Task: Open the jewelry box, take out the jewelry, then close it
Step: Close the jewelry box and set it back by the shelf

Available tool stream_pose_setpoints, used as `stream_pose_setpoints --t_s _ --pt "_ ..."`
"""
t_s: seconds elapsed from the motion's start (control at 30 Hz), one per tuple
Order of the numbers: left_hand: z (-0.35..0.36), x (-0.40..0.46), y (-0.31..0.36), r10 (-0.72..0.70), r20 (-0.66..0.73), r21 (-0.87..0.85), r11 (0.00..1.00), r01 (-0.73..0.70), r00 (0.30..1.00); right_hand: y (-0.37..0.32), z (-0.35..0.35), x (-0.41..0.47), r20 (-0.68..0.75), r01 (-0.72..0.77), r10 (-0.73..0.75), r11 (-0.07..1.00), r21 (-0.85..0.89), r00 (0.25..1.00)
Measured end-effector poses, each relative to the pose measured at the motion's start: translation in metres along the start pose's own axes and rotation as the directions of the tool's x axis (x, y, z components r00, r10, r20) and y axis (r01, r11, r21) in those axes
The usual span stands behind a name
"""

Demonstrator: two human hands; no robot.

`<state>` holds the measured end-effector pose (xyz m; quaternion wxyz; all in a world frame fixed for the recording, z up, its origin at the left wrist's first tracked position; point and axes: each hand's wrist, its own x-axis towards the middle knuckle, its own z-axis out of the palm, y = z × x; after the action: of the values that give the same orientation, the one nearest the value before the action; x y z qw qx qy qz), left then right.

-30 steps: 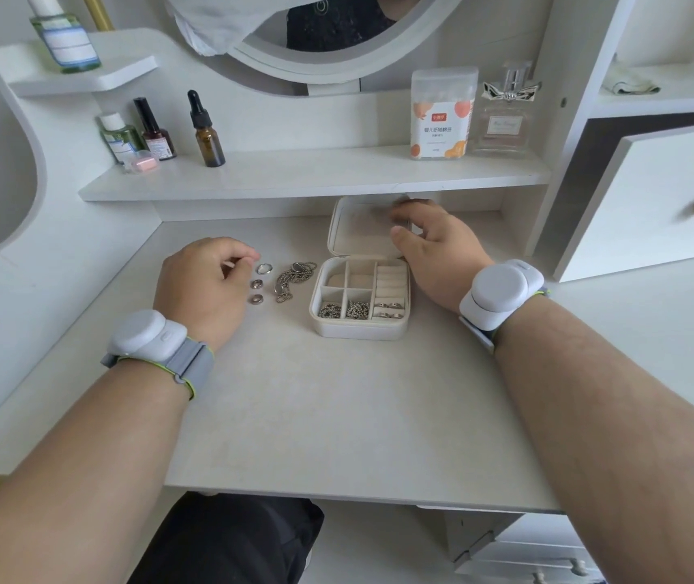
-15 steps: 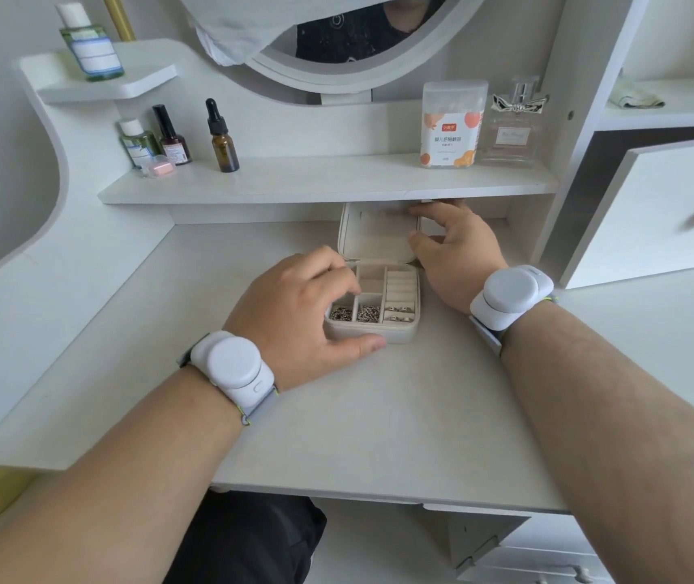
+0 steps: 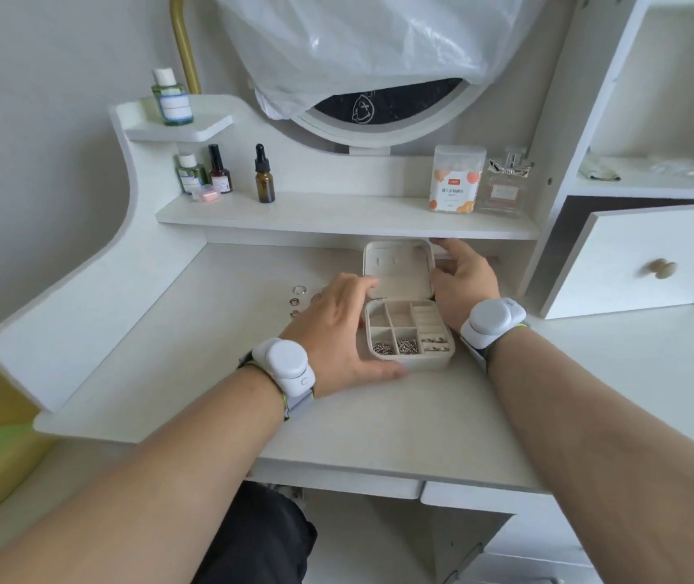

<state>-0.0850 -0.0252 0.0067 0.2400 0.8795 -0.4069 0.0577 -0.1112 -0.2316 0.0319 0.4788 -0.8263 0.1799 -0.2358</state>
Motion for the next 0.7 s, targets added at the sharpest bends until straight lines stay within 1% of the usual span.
stream_pose_setpoints --t_s 0.07,0.13,0.17,0.23,0.3,0.4,0.5,0.57,0.63,0.7 --pt "0.001 -0.004 0.002 -0.009 -0.007 -0.008 1.0 0.009 1.0 -0.002 -0.002 -0.006 0.011 -0.024 0.024 1.0 -0.018 1.0" --pt "0.004 -0.007 0.002 -0.019 -0.004 -0.012 1.0 0.019 1.0 -0.002 -0.005 -0.011 0.014 -0.095 0.095 0.995 -0.012 0.995" --pt "0.004 -0.009 0.003 -0.02 0.001 -0.015 1.0 0.02 1.0 0.0 -0.007 -0.015 0.022 -0.106 0.106 0.994 -0.014 0.994" --pt "0.004 -0.012 0.005 -0.025 0.026 -0.031 0.999 0.026 0.999 0.002 -0.007 -0.02 0.037 -0.097 0.097 0.995 0.006 0.995" --pt "0.003 -0.012 0.007 -0.049 0.063 -0.055 0.997 0.053 0.997 0.009 -0.009 -0.024 0.058 -0.061 0.058 0.997 0.056 0.997" --pt "-0.001 -0.011 0.007 -0.079 0.087 -0.116 0.989 0.088 0.993 0.016 -0.011 -0.029 0.087 -0.083 0.065 0.972 0.22 0.994" --pt "-0.003 -0.012 0.007 -0.071 0.065 -0.213 0.973 0.083 0.995 0.021 -0.013 -0.032 0.132 -0.12 0.065 0.871 0.476 0.989" --pt "-0.003 -0.014 0.006 -0.063 0.043 -0.235 0.969 0.072 0.997 0.024 -0.015 -0.032 0.161 -0.138 0.051 0.791 0.596 0.986" --pt "-0.005 -0.014 0.006 -0.053 0.014 -0.239 0.969 0.055 0.999 0.022 -0.017 -0.03 0.192 -0.171 0.052 0.718 0.674 0.98" --pt "-0.005 -0.013 0.004 -0.062 -0.01 -0.273 0.96 0.057 0.998 0.021 -0.019 -0.029 0.212 -0.182 0.043 0.693 0.698 0.976"
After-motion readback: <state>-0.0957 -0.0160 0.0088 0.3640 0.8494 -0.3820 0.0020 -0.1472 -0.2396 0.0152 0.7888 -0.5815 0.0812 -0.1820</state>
